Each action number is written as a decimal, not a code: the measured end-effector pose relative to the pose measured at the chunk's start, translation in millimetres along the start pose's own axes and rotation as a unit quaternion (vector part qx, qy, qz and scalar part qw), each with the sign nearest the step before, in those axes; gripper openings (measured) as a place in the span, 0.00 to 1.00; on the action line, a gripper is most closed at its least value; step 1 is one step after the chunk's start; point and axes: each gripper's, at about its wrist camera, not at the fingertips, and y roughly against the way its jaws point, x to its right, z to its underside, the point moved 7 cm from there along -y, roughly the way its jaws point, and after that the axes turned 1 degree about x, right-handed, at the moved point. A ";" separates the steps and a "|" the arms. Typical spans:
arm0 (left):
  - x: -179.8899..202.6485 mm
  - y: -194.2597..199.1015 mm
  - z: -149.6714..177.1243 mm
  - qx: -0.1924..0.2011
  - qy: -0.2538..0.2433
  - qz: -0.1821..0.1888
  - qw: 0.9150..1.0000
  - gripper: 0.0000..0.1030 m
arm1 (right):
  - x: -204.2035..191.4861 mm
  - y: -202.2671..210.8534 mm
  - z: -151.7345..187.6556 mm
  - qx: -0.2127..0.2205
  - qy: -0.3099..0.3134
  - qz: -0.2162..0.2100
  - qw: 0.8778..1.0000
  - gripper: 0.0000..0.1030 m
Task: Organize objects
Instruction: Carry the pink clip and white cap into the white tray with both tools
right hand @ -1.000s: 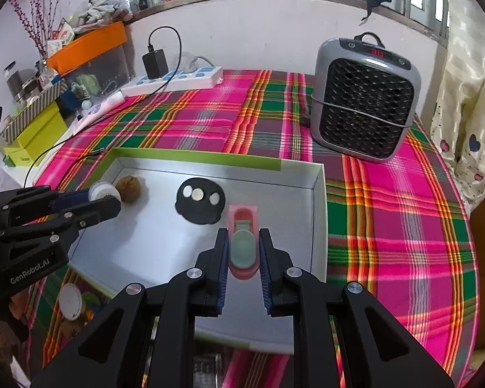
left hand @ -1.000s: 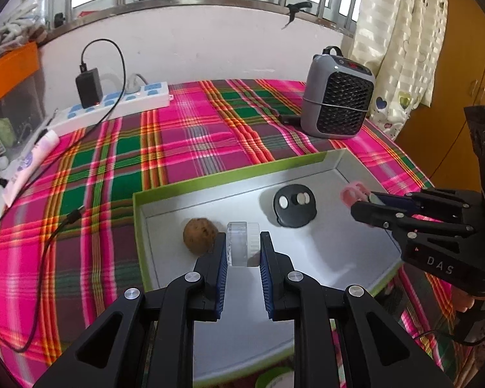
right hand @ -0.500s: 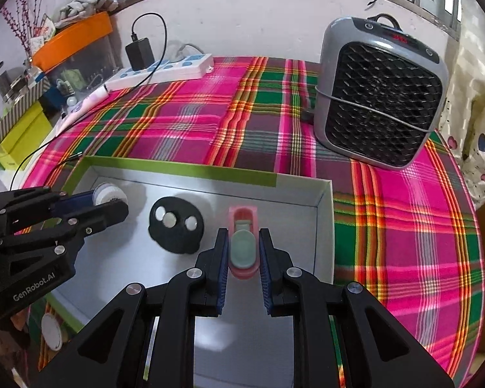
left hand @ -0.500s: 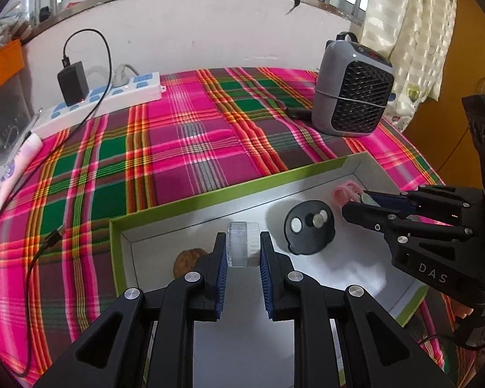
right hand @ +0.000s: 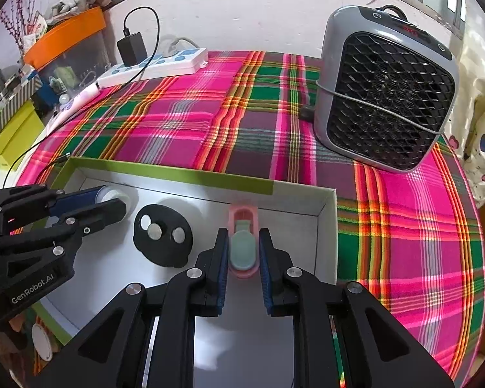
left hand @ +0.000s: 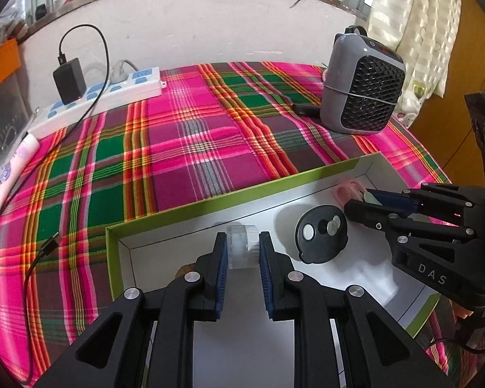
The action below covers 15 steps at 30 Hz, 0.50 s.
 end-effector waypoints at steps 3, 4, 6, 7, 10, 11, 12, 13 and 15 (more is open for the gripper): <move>-1.2 -1.0 -0.2 -0.001 0.001 -0.002 1.000 0.17 | -0.3 -0.2 0.4 0.000 0.002 0.003 1.000 0.18; -1.4 -1.1 -0.3 -0.001 0.001 -0.003 1.000 0.17 | -0.4 -0.4 0.5 0.000 0.003 0.004 1.000 0.18; -1.6 -1.4 -0.5 -0.001 0.001 -0.004 1.000 0.17 | -0.4 -0.7 0.0 0.001 0.003 0.004 1.000 0.18; -1.7 -1.5 -0.5 -0.001 0.002 -0.004 1.000 0.17 | -0.4 -0.9 -0.2 0.001 0.003 0.004 1.000 0.18; -2.4 -2.2 -0.5 -0.002 0.004 -0.004 1.000 0.17 | -0.3 -0.6 -0.1 0.002 0.002 0.003 1.000 0.18; -2.4 -2.6 -0.5 -0.003 0.003 -0.005 1.000 0.17 | -0.3 -0.6 -0.1 0.002 0.002 0.003 1.000 0.18; -2.9 -2.8 -0.3 -0.004 0.004 -0.006 1.000 0.18 | -0.3 -0.4 0.2 0.002 0.002 0.004 1.000 0.18; -2.9 -3.1 -0.2 -0.005 0.004 -0.006 1.000 0.19 | -0.2 -0.2 0.3 0.003 0.002 0.004 1.000 0.18; -3.2 -3.5 0.1 -0.007 0.005 -0.006 1.000 0.22 | 0.2 -0.3 0.2 0.004 0.000 0.004 1.000 0.18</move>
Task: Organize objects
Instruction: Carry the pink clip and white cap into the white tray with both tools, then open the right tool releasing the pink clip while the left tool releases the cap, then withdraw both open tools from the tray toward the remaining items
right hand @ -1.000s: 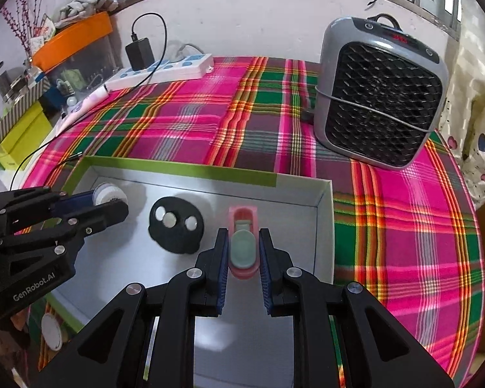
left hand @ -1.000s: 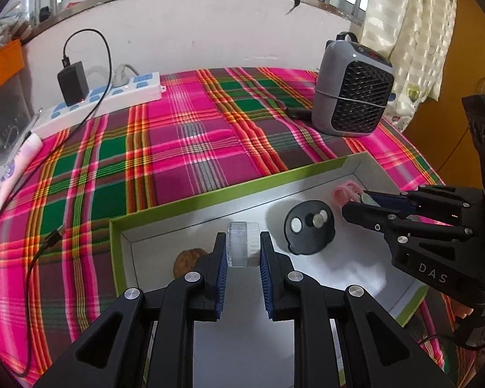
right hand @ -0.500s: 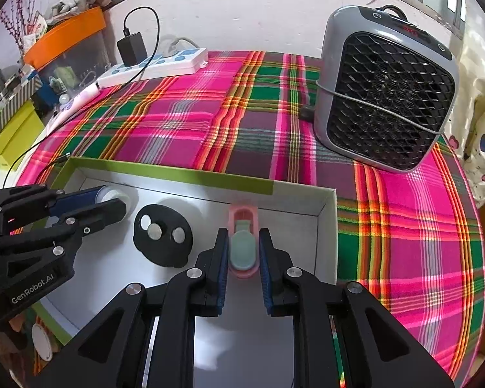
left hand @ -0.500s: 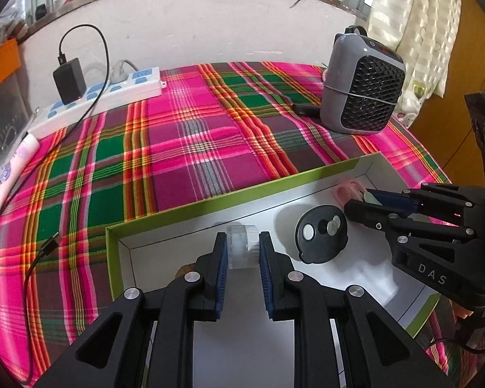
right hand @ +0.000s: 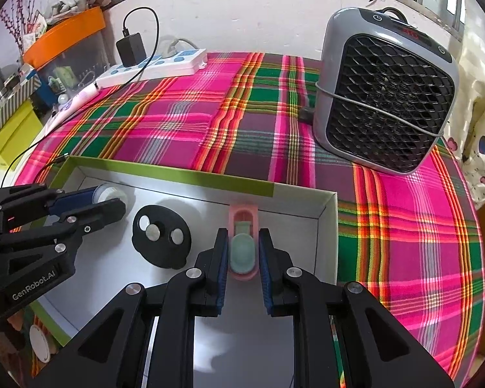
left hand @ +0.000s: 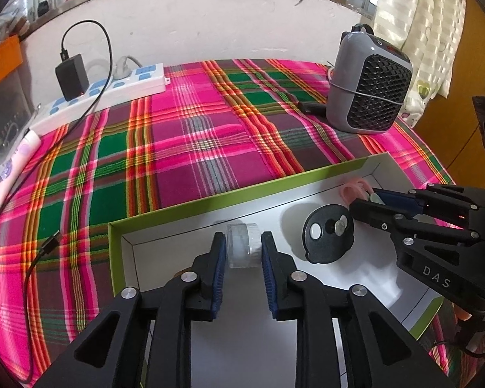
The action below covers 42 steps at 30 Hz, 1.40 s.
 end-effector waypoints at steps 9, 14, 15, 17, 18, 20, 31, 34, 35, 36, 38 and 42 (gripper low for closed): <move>-0.6 1.8 -0.7 0.003 0.001 -0.004 1.000 0.32 | -1.9 2.9 -0.7 0.005 0.000 0.003 1.000 0.37; -0.8 3.3 -0.3 0.004 0.001 -0.005 1.000 0.32 | 0.6 4.2 0.3 0.005 -0.006 0.005 1.000 0.37; -0.9 3.9 0.1 0.004 0.001 -0.004 1.000 0.32 | 0.8 4.4 0.7 0.006 -0.007 0.005 1.000 0.37; -1.2 5.3 0.8 0.005 0.003 -0.004 1.000 0.32 | 0.4 5.1 1.2 0.006 -0.008 0.004 1.000 0.37; -1.6 6.2 1.0 0.005 0.004 -0.006 1.000 0.32 | 0.1 5.4 1.4 0.006 -0.007 0.005 1.000 0.37; -1.0 8.2 1.3 0.007 0.004 -0.005 1.000 0.33 | 0.2 6.4 2.0 0.007 -0.009 0.005 1.000 0.37; 1.6 20.6 3.0 0.020 0.008 -0.003 1.000 0.35 | -2.0 15.4 3.8 0.018 -0.010 0.005 1.000 0.41; 1.9 24.9 4.6 0.023 0.009 -0.002 1.000 0.36 | -3.7 18.8 5.0 0.021 -0.008 0.005 1.000 0.43; 2.1 26.7 5.0 0.024 0.008 -0.003 1.000 0.36 | -3.8 20.1 5.5 0.022 -0.008 0.005 1.000 0.43; 1.9 28.1 5.6 0.025 0.009 -0.004 1.000 0.36 | -4.0 21.1 6.2 0.023 -0.008 0.005 1.000 0.43; 2.2 31.9 7.2 0.027 0.010 -0.003 1.000 0.36 | -4.1 24.1 7.3 0.026 -0.010 0.005 1.000 0.43; 3.1 38.6 10.4 0.032 0.012 -0.002 0.999 0.36 | -6.0 29.1 10.3 0.028 -0.011 0.006 1.000 0.43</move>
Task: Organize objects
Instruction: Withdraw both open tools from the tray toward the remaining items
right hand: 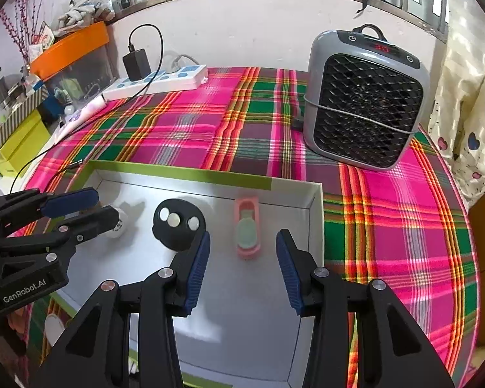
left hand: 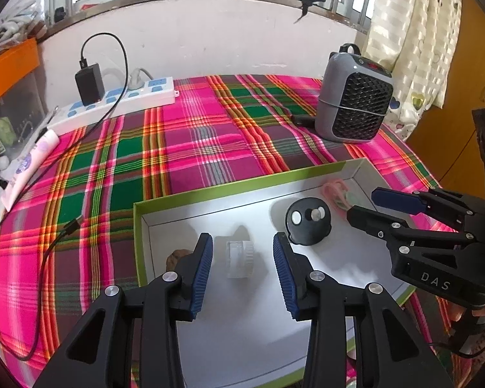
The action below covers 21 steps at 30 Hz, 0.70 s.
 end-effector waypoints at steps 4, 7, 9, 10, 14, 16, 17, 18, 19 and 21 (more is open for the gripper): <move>0.2 6.4 3.2 0.003 0.002 -0.001 1.000 0.37 | -2.1 6.2 3.8 0.003 -0.002 0.000 1.000 0.43; 0.4 12.1 6.4 0.006 0.001 -0.002 1.000 0.37 | -3.5 11.9 6.0 0.007 -0.002 0.000 1.000 0.43; 0.7 16.0 8.1 0.008 0.002 -0.003 1.000 0.38 | -4.9 15.6 7.5 0.010 -0.002 0.000 1.000 0.43; 0.1 18.0 8.6 0.010 0.003 -0.004 1.000 0.38 | -5.5 17.4 8.5 0.011 -0.002 0.000 1.000 0.43; 0.0 28.9 12.7 0.019 0.004 -0.003 1.000 0.38 | -7.8 23.3 13.2 0.013 -0.004 -0.001 1.000 0.43; -0.7 32.1 15.0 0.020 0.004 -0.004 1.000 0.38 | -8.4 27.3 15.9 0.015 -0.006 -0.001 1.000 0.43; -1.4 34.3 16.8 0.022 0.006 -0.005 1.000 0.38 | -8.4 29.3 17.3 0.016 -0.007 -0.002 1.000 0.43; -2.1 37.1 18.7 0.023 0.008 -0.005 1.000 0.38 | -8.8 31.3 18.4 0.018 -0.007 -0.003 1.000 0.43; -2.7 39.4 20.2 0.025 0.010 -0.005 1.000 0.38 | -8.8 34.4 20.3 0.020 -0.009 -0.004 1.000 0.43; -4.0 44.0 23.8 0.028 0.014 -0.004 0.999 0.38 | -9.3 38.6 23.8 0.023 -0.009 -0.004 1.000 0.43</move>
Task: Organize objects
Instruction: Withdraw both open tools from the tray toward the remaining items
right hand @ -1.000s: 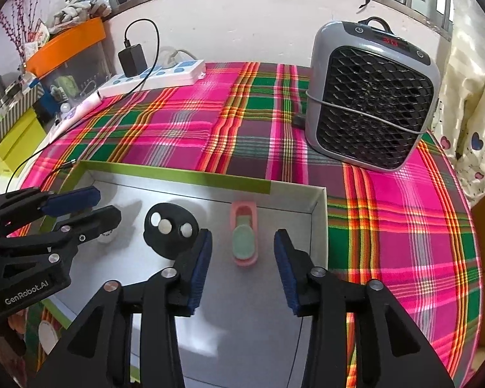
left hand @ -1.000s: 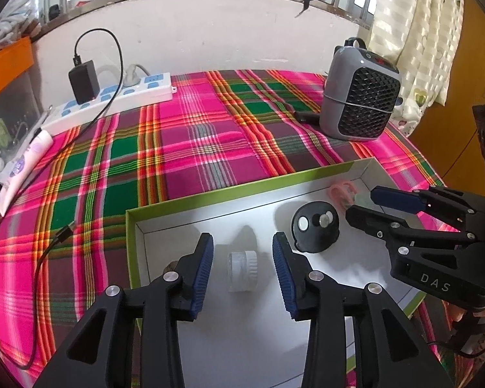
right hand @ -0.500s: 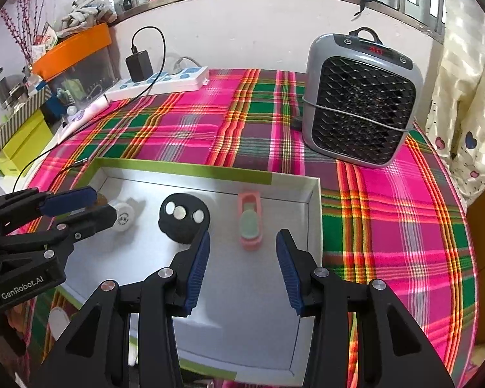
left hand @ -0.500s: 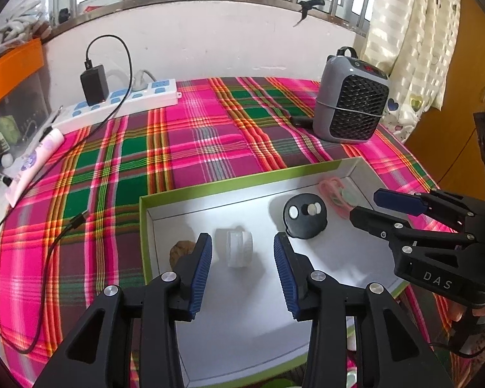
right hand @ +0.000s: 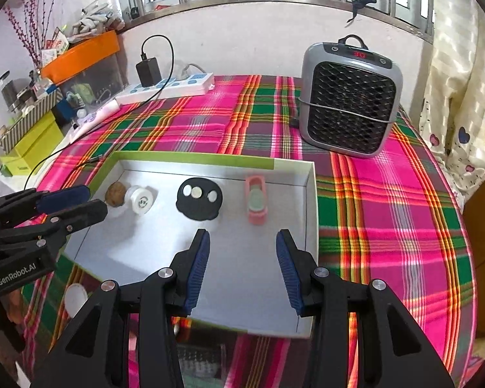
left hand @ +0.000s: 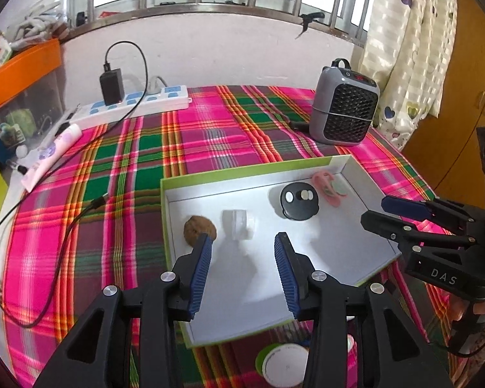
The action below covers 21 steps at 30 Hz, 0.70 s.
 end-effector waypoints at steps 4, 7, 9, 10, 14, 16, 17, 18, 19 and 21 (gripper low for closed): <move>-1.6 10.1 8.7 0.007 0.003 -0.002 1.000 0.38 | -1.8 8.5 7.4 0.005 0.001 -0.002 1.000 0.43; -4.0 14.5 15.1 0.007 0.010 0.000 1.000 0.38 | -4.0 12.3 13.6 0.006 0.006 -0.001 1.000 0.43; -5.1 17.1 20.1 0.006 0.015 0.000 1.000 0.38 | -4.8 14.9 16.9 0.007 0.006 -0.002 1.000 0.43; -5.4 18.5 22.6 0.006 0.016 0.001 1.000 0.38 | -5.5 16.4 19.0 0.009 0.007 -0.003 1.000 0.43; -6.8 27.1 32.6 0.012 0.018 -0.003 1.000 0.38 | -7.0 21.5 27.7 0.012 0.011 -0.005 1.000 0.43; -8.8 30.9 35.5 0.015 0.025 -0.003 1.000 0.38 | -7.3 23.0 31.5 0.012 0.011 -0.006 1.000 0.43; -9.7 32.7 37.8 0.015 0.031 -0.001 0.999 0.38 | -7.6 24.1 33.9 0.012 0.011 -0.007 1.000 0.43; -10.5 34.2 40.9 0.014 0.035 0.000 0.999 0.38 | -8.7 25.7 36.6 0.013 0.014 -0.009 1.000 0.43; -11.2 36.4 44.7 0.014 0.038 0.000 0.999 0.38 | -9.2 27.9 38.2 0.017 0.016 -0.008 1.000 0.43; -12.1 41.0 51.3 0.015 0.040 0.002 0.999 0.38 | -11.4 32.2 41.3 0.021 0.022 -0.008 0.999 0.43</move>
